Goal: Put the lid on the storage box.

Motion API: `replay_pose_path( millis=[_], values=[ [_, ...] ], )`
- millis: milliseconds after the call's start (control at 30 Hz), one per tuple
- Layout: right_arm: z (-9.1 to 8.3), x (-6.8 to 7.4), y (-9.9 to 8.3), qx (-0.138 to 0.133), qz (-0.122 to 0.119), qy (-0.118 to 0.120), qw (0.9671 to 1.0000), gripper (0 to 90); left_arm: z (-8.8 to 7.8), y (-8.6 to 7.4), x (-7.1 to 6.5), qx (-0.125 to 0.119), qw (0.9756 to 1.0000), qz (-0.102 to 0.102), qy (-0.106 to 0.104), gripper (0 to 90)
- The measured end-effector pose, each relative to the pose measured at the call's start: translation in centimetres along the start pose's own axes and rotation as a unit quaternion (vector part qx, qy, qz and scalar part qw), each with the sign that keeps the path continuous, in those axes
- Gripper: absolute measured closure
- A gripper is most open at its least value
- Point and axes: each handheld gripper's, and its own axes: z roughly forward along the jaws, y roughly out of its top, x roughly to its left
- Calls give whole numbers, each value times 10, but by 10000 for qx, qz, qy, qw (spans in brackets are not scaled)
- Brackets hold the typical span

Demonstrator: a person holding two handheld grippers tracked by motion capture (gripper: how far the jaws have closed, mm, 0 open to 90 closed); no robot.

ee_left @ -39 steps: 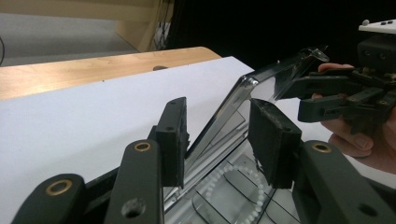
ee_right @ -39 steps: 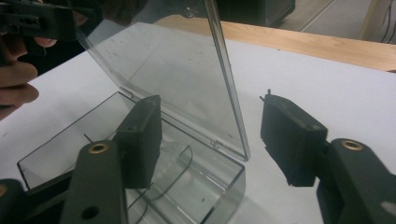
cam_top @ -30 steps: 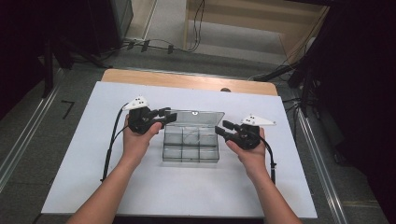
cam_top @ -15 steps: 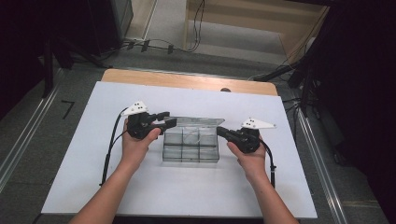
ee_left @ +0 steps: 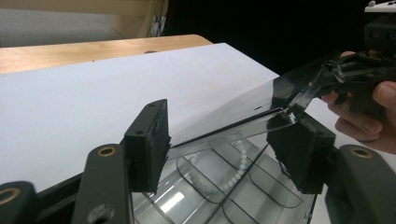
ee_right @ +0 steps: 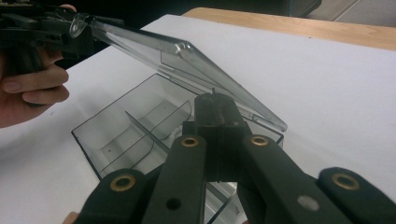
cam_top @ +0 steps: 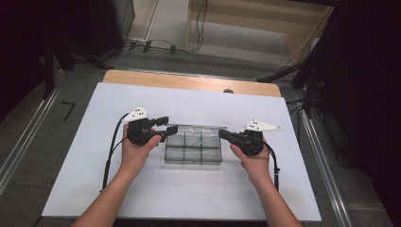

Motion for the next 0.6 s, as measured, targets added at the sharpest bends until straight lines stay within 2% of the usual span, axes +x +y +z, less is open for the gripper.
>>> replay_pose_path(
  millis=[167, 433, 600],
  values=[
    [0, 1, 0, -10, 5, 21, 10000, 882, -6, -1, -1, 5, 10000, 50, 42, 353],
    [-1, 4, -1, 9, -63, 62, 10000, 882, -20, -9, 1, -17, 9999, -27, 102, 355],
    [-3, 5, -2, -4, -72, 64, 10000, 882, -27, -18, 0, 41, 10000, -50, 31, 483]
  ],
)
